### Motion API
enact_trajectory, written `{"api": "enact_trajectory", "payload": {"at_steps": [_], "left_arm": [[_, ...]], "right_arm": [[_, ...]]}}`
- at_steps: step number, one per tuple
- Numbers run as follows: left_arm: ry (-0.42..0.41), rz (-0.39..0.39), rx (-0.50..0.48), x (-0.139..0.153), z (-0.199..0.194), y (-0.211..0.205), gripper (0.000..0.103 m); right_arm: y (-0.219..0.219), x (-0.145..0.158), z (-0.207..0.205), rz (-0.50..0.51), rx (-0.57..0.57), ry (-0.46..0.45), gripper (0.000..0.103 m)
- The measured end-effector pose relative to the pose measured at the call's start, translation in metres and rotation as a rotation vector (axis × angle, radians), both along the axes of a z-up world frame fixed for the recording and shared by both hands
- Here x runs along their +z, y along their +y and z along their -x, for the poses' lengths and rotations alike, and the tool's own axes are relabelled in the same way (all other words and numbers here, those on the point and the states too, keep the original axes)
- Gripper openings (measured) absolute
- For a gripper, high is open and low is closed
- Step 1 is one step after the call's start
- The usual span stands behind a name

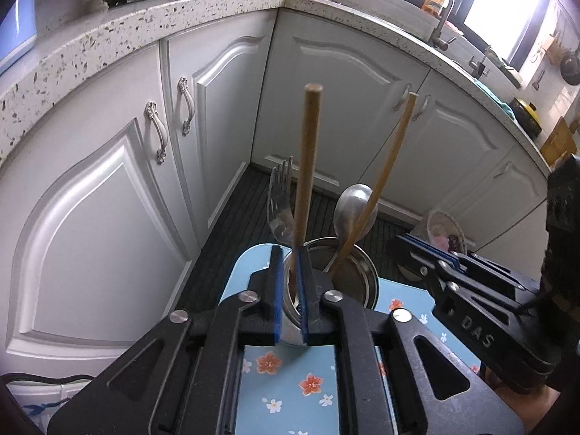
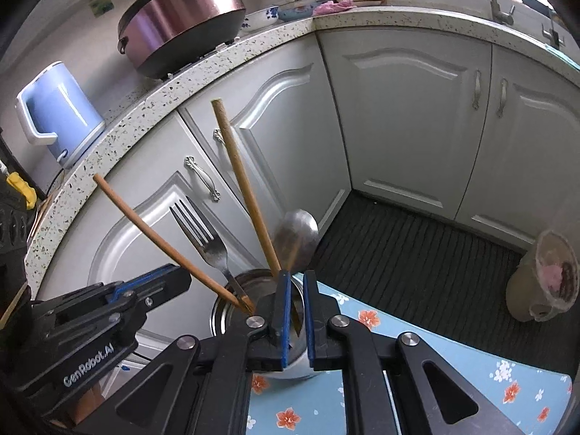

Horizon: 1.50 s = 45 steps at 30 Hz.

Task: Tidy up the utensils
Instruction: 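Lower the chopsticks into the jar and open both tools, then withdraw both tools from the jar toward the remaining chopsticks on the table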

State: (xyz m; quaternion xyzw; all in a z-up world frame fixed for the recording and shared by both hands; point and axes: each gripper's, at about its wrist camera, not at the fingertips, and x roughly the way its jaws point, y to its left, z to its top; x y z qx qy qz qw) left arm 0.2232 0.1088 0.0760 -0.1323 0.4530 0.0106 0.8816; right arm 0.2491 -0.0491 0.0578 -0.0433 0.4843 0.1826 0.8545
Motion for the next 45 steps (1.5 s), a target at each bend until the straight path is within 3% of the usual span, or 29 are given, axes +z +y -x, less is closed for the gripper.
{"api": "enact_trajectory", "payload": {"at_steps": [2, 3, 5, 19, 32, 37, 45], "left_arm": [[0.002, 0.006, 0.003, -0.001, 0.001, 0.000, 0.032], [0.001, 0.009, 0.004, -0.001, 0.002, 0.000, 0.037], [0.000, 0.011, 0.008, -0.001, 0.004, 0.000, 0.045], [-0.016, -0.015, 0.005, 0.014, 0.028, 0.001, 0.047], [-0.036, 0.044, -0.031, 0.037, 0.081, -0.008, 0.047], [0.000, 0.048, -0.081, 0.022, 0.104, -0.027, 0.047], [0.109, 0.080, -0.127, -0.024, 0.126, -0.053, 0.047]], "right_arm": [[-0.003, -0.001, 0.003, 0.001, -0.005, 0.001, 0.027], [-0.006, 0.000, 0.006, 0.000, -0.012, -0.002, 0.034], [-0.011, 0.000, 0.010, -0.010, -0.016, -0.001, 0.034], [-0.050, -0.003, 0.059, 0.005, -0.030, 0.041, 0.035], [-0.082, -0.015, 0.133, 0.037, -0.006, 0.104, 0.036], [-0.094, -0.038, 0.165, 0.124, 0.002, 0.120, 0.036], [-0.107, -0.087, 0.194, 0.156, -0.005, 0.208, 0.035]]}}
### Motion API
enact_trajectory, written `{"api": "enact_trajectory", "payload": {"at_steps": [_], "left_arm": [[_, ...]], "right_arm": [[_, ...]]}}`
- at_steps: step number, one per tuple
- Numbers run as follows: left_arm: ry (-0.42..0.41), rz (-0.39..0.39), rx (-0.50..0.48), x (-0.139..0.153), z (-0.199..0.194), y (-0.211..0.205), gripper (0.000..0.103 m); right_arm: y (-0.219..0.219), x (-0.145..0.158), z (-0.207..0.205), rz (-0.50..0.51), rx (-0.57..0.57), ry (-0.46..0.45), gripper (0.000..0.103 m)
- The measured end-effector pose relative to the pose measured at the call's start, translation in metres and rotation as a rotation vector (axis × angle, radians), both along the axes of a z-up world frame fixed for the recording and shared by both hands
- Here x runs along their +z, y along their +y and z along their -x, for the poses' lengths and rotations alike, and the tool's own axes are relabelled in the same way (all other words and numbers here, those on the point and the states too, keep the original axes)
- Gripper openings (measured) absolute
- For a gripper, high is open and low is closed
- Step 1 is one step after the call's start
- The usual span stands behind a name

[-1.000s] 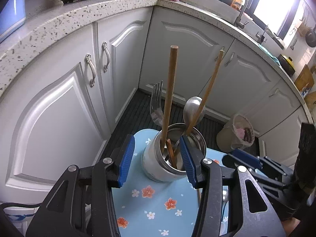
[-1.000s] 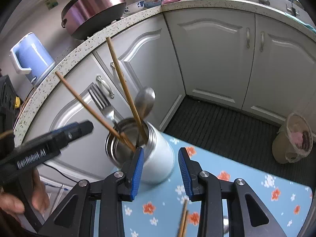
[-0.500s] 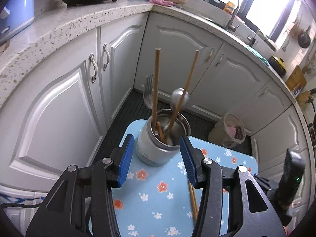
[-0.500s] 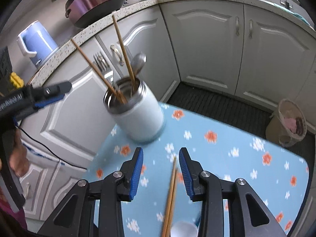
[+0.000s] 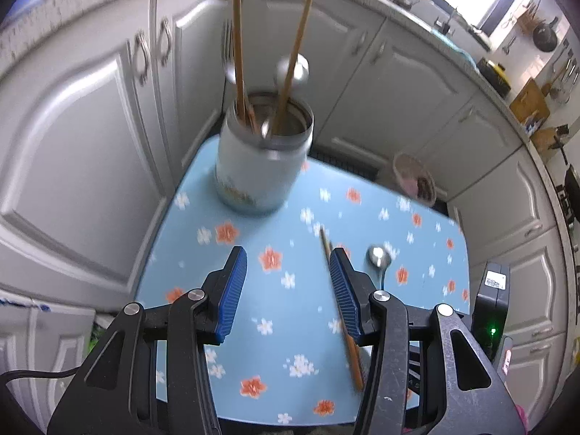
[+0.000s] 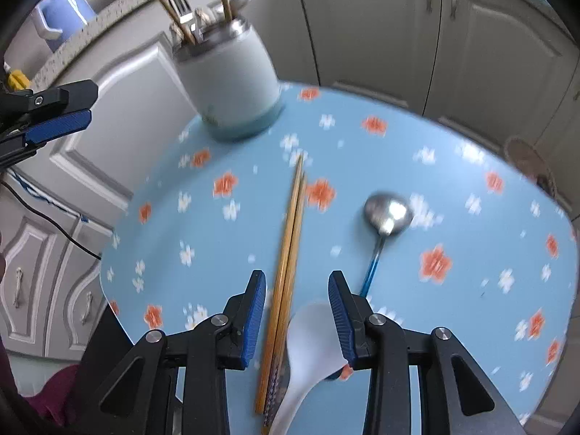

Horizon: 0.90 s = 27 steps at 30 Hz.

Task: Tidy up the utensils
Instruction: 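Withdraw both tools from the jar toward the remaining chopsticks on the table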

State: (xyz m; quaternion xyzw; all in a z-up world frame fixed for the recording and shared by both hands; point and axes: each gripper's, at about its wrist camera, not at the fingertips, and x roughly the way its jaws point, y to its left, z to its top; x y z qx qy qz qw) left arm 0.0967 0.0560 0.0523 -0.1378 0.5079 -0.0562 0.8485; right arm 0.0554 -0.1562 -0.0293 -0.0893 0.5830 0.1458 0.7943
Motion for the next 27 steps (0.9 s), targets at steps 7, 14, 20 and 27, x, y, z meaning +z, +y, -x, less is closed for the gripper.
{"api": "enact_trajectory", "payload": {"at_steps": [7, 14, 20, 27], "left_arm": [[0.051, -0.002, -0.013, -0.023, 0.006, -0.006, 0.047], [0.062, 0.005, -0.014, -0.029, 0.005, -0.009, 0.047], [0.094, -0.005, -0.050, -0.041, 0.004, -0.023, 0.047], [0.138, 0.013, -0.037, -0.055, 0.000, -0.027, 0.047]], "right_arm": [[-0.001, -0.010, 0.032, -0.115, 0.038, 0.069, 0.035], [-0.016, -0.026, 0.041, -0.140, 0.023, 0.140, 0.035], [-0.039, -0.024, 0.030, -0.114, -0.024, 0.125, 0.034], [-0.032, -0.016, 0.009, -0.081, -0.078, 0.037, 0.034]]}}
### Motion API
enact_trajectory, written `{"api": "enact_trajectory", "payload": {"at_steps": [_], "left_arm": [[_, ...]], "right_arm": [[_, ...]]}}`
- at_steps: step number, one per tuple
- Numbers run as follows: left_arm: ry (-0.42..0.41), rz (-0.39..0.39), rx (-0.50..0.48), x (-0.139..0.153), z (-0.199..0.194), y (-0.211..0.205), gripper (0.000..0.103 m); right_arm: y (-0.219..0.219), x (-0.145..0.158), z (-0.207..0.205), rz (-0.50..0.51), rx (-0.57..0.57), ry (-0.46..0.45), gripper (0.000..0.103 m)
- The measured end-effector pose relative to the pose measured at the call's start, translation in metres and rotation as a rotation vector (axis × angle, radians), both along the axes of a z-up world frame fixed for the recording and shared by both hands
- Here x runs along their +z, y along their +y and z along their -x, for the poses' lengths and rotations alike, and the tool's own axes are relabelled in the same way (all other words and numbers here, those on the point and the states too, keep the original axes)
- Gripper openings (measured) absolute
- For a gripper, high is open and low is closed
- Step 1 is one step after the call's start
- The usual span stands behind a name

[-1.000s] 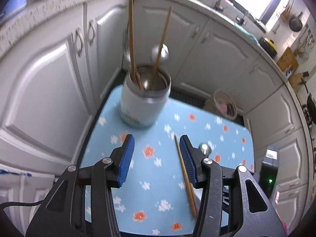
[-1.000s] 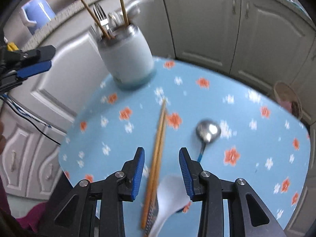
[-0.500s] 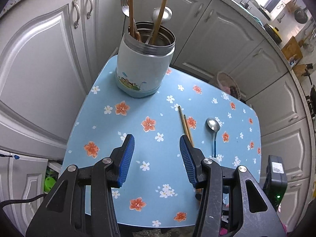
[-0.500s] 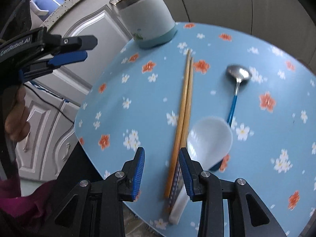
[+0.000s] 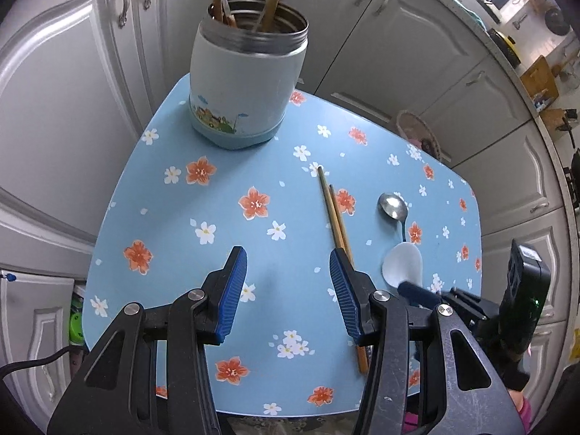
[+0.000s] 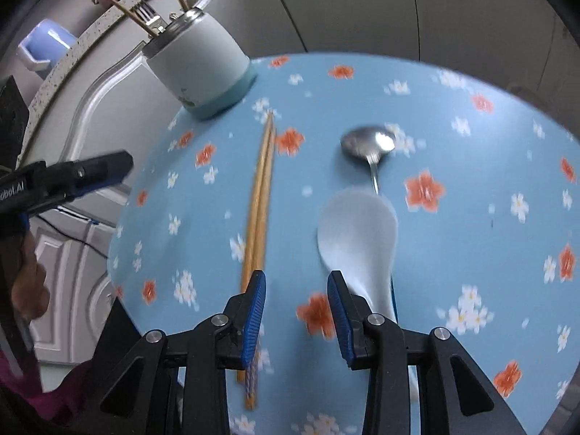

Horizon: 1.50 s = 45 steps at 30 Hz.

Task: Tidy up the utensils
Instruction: 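Withdraw both tools from the jar toward the remaining chopsticks on the table, then close the left tool on one chopstick while the right tool closes on another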

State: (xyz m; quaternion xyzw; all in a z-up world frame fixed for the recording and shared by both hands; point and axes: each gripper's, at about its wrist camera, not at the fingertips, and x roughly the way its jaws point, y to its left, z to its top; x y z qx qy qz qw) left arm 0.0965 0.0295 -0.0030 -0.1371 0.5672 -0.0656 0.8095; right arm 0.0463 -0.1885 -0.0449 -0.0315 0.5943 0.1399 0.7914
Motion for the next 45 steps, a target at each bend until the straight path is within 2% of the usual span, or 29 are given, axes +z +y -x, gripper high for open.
{"api": "enact_trajectory", "payload": {"at_steps": [4, 7, 12, 18, 23, 26, 29, 33, 37, 45], "left_arm": [[-0.004, 0.002, 0.004, 0.001, 0.000, 0.001, 0.047], [-0.010, 0.008, 0.013, 0.003, 0.000, 0.006, 0.047], [0.000, 0.020, 0.030, -0.001, 0.000, 0.013, 0.047], [0.014, 0.028, 0.036, -0.007, 0.002, 0.017, 0.047], [0.025, 0.032, 0.043, -0.010, 0.003, 0.019, 0.047], [0.030, 0.030, 0.040, -0.010, 0.004, 0.017, 0.047], [0.037, 0.029, 0.037, -0.013, 0.005, 0.011, 0.047], [0.069, 0.034, 0.032, -0.021, 0.006, -0.003, 0.047], [0.101, -0.017, 0.036, -0.037, 0.004, -0.020, 0.047], [0.129, -0.099, 0.093, -0.062, -0.012, -0.026, 0.047]], "right_arm": [[0.025, -0.010, -0.010, 0.124, 0.015, -0.046, 0.034], [0.032, -0.011, -0.015, 0.135, 0.040, -0.049, 0.034], [0.041, -0.012, -0.014, 0.218, 0.080, -0.068, 0.034], [0.045, -0.018, -0.015, 0.271, 0.106, -0.052, 0.035], [0.054, -0.019, -0.015, 0.210, 0.111, -0.033, 0.035], [0.054, -0.020, -0.016, 0.227, 0.107, -0.050, 0.034], [0.041, -0.018, -0.025, 0.216, 0.057, -0.041, 0.034], [0.029, -0.014, -0.032, 0.144, 0.021, -0.013, 0.034], [0.029, -0.017, -0.031, 0.133, 0.032, -0.017, 0.034], [0.023, -0.015, -0.032, 0.110, 0.029, -0.028, 0.035]]}}
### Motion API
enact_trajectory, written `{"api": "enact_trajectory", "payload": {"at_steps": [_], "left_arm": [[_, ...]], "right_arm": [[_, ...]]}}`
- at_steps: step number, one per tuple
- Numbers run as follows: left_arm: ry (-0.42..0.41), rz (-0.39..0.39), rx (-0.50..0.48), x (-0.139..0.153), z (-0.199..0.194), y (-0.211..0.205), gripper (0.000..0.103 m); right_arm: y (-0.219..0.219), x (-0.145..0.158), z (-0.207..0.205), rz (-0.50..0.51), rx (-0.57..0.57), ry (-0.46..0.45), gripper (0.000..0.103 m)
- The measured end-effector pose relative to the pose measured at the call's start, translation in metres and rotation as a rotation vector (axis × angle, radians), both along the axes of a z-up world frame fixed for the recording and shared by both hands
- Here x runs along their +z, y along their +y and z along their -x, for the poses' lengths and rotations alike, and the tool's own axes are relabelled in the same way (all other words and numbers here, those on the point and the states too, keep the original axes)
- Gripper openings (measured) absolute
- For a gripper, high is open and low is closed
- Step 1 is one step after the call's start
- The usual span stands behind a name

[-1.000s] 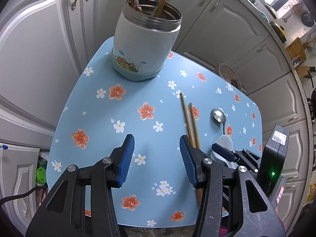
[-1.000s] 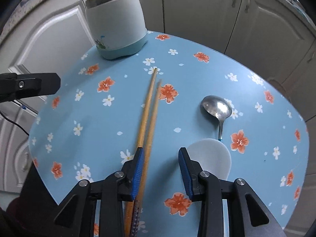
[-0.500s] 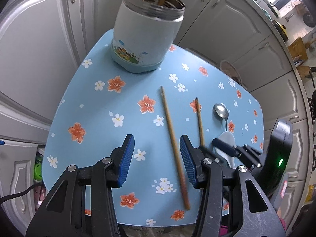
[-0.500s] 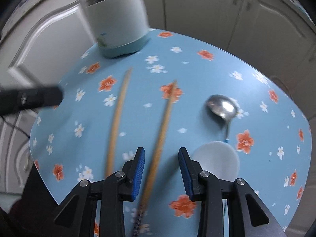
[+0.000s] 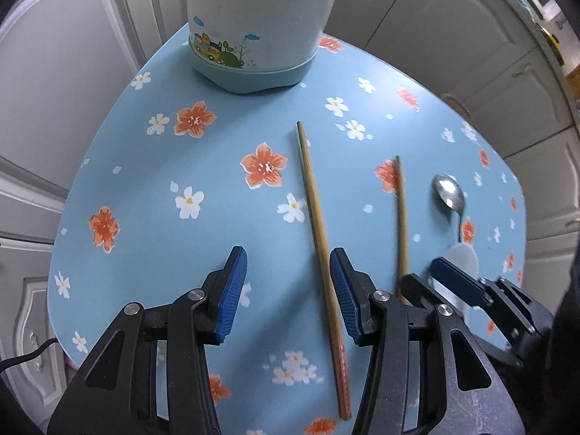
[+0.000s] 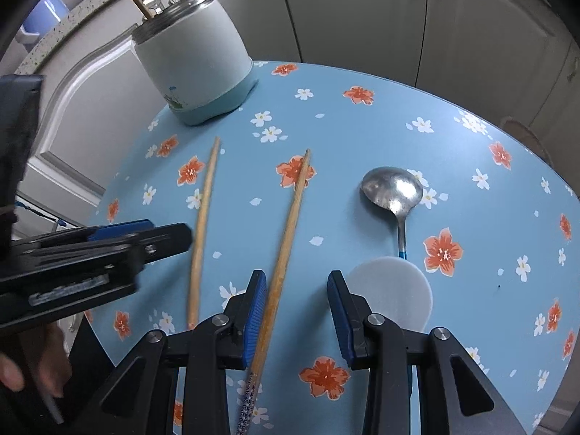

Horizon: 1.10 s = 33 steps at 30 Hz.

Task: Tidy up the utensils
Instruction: 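Close the left tool on one chopstick while the right tool closes on another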

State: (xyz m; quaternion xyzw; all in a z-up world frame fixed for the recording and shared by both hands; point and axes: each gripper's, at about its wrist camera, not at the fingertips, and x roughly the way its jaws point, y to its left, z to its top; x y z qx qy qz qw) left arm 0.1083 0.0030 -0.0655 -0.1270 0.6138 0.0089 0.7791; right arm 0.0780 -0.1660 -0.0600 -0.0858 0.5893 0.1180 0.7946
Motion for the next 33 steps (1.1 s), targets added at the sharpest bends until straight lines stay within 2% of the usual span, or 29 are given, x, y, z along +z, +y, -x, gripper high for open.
{"api": "enact_trajectory", "payload": {"at_steps": [2, 4, 8, 11, 13, 17, 22, 29, 33], "left_arm": [[-0.009, -0.017, -0.003, -0.001, 0.000, -0.002, 0.046], [-0.013, -0.028, -0.011, 0.000, -0.001, -0.005, 0.045], [-0.018, -0.069, -0.043, 0.000, 0.001, -0.011, 0.020], [-0.014, -0.052, -0.062, -0.002, 0.002, -0.011, 0.010], [-0.021, -0.045, -0.075, -0.004, 0.002, -0.011, 0.008], [-0.020, 0.000, -0.105, -0.006, 0.002, -0.008, 0.006], [-0.011, 0.017, -0.118, -0.009, 0.004, -0.002, 0.006], [-0.022, -0.015, -0.141, -0.004, 0.010, -0.006, 0.006], [-0.043, -0.016, -0.174, -0.003, 0.012, -0.012, 0.005]], "right_arm": [[0.001, -0.001, 0.000, 0.020, 0.010, -0.005, 0.034], [0.006, -0.003, 0.000, 0.051, 0.026, -0.018, 0.029], [0.011, -0.005, -0.001, 0.100, 0.049, -0.031, 0.019], [0.013, -0.006, -0.002, 0.119, 0.070, -0.035, 0.012], [0.012, -0.006, -0.003, 0.100, 0.077, -0.028, 0.008], [0.008, -0.005, -0.007, -0.024, 0.072, 0.006, 0.006], [0.014, -0.006, -0.001, 0.009, 0.091, 0.017, 0.006], [0.022, -0.010, -0.004, 0.050, 0.081, -0.001, 0.007], [0.019, -0.009, -0.001, 0.013, 0.070, -0.025, 0.006]]}}
